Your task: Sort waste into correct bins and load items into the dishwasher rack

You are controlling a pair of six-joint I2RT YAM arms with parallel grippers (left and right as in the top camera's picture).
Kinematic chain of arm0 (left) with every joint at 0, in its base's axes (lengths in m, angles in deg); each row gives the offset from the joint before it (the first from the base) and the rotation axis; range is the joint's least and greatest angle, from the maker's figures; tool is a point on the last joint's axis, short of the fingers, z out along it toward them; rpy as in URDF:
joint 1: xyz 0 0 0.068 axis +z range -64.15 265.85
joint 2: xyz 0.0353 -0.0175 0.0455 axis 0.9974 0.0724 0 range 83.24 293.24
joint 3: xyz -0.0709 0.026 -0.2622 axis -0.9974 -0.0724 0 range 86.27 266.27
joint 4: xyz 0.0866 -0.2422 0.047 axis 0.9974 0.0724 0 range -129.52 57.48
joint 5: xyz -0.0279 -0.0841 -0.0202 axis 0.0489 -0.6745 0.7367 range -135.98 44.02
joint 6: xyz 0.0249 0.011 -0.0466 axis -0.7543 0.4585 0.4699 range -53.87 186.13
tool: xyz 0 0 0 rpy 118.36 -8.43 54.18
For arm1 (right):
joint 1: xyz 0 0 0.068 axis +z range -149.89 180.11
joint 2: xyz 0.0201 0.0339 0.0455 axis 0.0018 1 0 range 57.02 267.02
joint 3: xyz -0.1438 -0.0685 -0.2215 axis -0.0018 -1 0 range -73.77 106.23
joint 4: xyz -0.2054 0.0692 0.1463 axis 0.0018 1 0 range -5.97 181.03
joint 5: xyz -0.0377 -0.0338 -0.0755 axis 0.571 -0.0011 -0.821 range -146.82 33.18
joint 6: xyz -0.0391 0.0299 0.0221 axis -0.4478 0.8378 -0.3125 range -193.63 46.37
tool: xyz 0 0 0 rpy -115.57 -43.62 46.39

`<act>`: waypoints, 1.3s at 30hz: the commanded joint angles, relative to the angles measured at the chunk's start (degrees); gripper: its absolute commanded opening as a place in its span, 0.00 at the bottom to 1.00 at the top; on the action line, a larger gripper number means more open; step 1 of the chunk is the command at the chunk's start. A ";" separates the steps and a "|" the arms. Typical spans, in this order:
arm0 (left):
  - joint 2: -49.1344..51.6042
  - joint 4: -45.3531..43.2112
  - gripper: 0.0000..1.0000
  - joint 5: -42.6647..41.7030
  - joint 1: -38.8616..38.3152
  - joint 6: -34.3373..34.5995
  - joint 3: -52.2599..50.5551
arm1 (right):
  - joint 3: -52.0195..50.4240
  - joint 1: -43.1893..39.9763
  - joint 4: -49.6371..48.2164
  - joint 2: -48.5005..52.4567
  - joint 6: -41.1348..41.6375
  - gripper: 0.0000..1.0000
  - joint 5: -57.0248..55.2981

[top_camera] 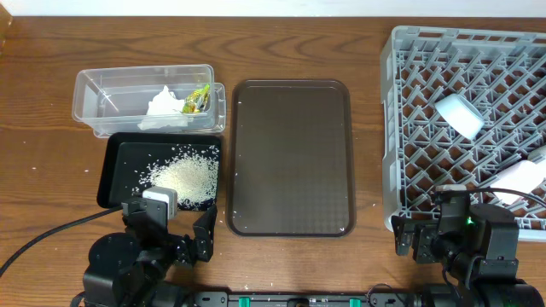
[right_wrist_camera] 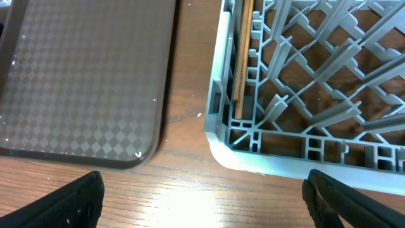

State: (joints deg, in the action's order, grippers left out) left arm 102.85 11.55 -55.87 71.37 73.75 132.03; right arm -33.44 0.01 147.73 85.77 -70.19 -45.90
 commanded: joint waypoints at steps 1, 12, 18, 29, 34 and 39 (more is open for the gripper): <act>-0.20 -0.17 0.95 0.72 -0.11 -0.50 -0.33 | -0.28 0.17 0.15 -0.15 0.37 0.99 0.04; -0.22 -0.17 0.95 0.72 -0.11 -0.48 -0.33 | -4.09 0.17 -9.66 -12.11 -0.96 0.99 0.02; -0.22 -0.17 0.95 0.72 -0.11 -0.48 -0.33 | -18.27 0.85 -25.18 -23.96 -1.46 0.99 -0.02; -0.22 -0.17 0.95 0.72 -0.11 -0.48 -0.33 | -39.98 0.83 -59.91 -28.44 -6.43 0.99 -0.57; -0.22 -0.17 0.95 0.72 -0.11 -0.48 -0.33 | -40.02 0.81 -60.30 -28.44 -6.32 0.99 -1.05; -0.22 -0.17 0.95 0.72 -0.11 -0.50 -0.33 | -40.02 0.81 -60.30 -28.41 -6.32 0.99 -1.05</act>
State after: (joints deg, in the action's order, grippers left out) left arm 102.85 11.53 -55.85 71.37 73.75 131.63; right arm -73.24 0.03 87.36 57.73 -75.74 -46.38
